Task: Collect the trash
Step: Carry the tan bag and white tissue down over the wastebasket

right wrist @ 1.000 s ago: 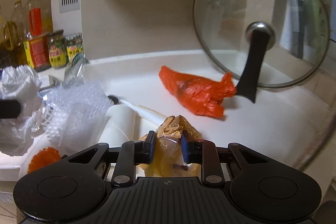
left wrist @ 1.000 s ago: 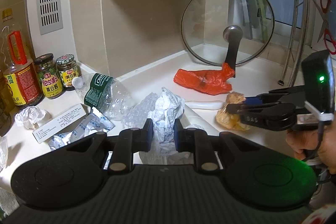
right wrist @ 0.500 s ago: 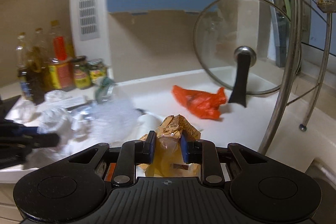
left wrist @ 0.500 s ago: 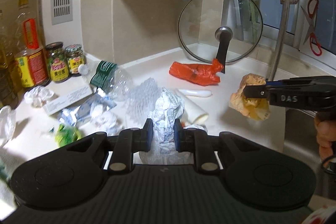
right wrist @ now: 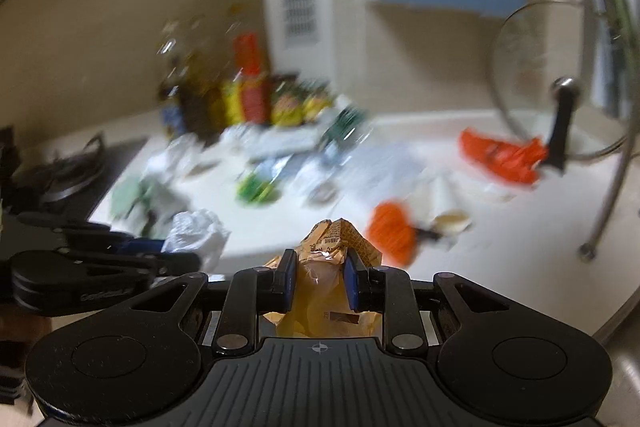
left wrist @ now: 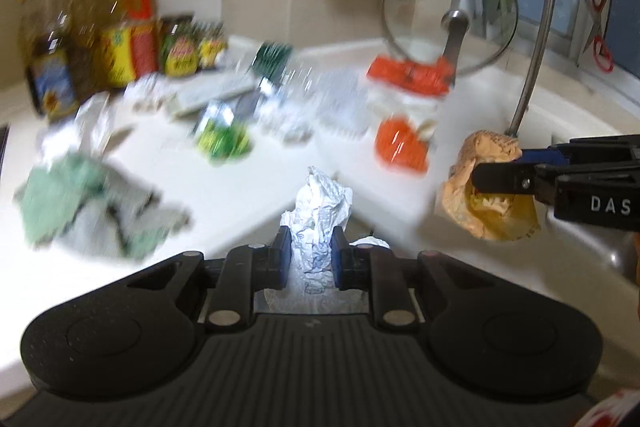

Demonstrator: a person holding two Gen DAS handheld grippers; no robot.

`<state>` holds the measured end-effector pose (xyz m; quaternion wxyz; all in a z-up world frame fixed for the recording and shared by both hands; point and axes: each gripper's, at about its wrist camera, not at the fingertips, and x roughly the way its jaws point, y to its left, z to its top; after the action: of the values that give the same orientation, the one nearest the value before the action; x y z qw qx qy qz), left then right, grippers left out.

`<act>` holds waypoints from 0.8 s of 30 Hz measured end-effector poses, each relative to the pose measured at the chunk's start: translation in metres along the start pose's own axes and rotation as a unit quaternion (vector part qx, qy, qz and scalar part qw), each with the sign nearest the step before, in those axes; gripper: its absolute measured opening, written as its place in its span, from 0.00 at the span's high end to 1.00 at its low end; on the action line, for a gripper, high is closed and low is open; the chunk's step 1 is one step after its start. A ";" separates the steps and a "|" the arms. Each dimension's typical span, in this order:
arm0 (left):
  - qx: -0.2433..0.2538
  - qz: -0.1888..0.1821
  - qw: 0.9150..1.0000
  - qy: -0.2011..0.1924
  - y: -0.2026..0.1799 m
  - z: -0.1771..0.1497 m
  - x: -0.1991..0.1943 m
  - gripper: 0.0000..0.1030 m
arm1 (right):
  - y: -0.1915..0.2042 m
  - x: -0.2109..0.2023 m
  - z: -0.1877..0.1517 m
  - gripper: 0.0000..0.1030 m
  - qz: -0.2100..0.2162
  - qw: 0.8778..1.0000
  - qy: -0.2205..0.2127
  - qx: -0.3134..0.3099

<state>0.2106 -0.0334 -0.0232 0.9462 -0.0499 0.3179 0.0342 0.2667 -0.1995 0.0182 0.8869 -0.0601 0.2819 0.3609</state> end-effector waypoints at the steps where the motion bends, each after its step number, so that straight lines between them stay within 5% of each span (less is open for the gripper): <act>1: -0.002 0.003 1.000 0.008 0.003 -0.008 0.001 0.83 | 0.007 0.005 -0.007 0.76 0.008 1.000 0.011 -0.004; 11: -0.021 0.008 0.997 0.076 0.022 -0.069 0.024 0.83 | 0.051 0.059 -0.070 0.76 0.024 0.992 0.103 -0.065; 24: 0.000 0.016 0.993 0.118 0.030 -0.097 0.078 0.83 | 0.045 0.129 -0.121 0.76 0.046 0.974 0.189 -0.119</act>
<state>0.2117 -0.0121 -0.1501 0.9014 -0.0485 0.4281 0.0432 0.2555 -0.1259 -0.1485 0.7866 -0.2188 0.4018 0.4147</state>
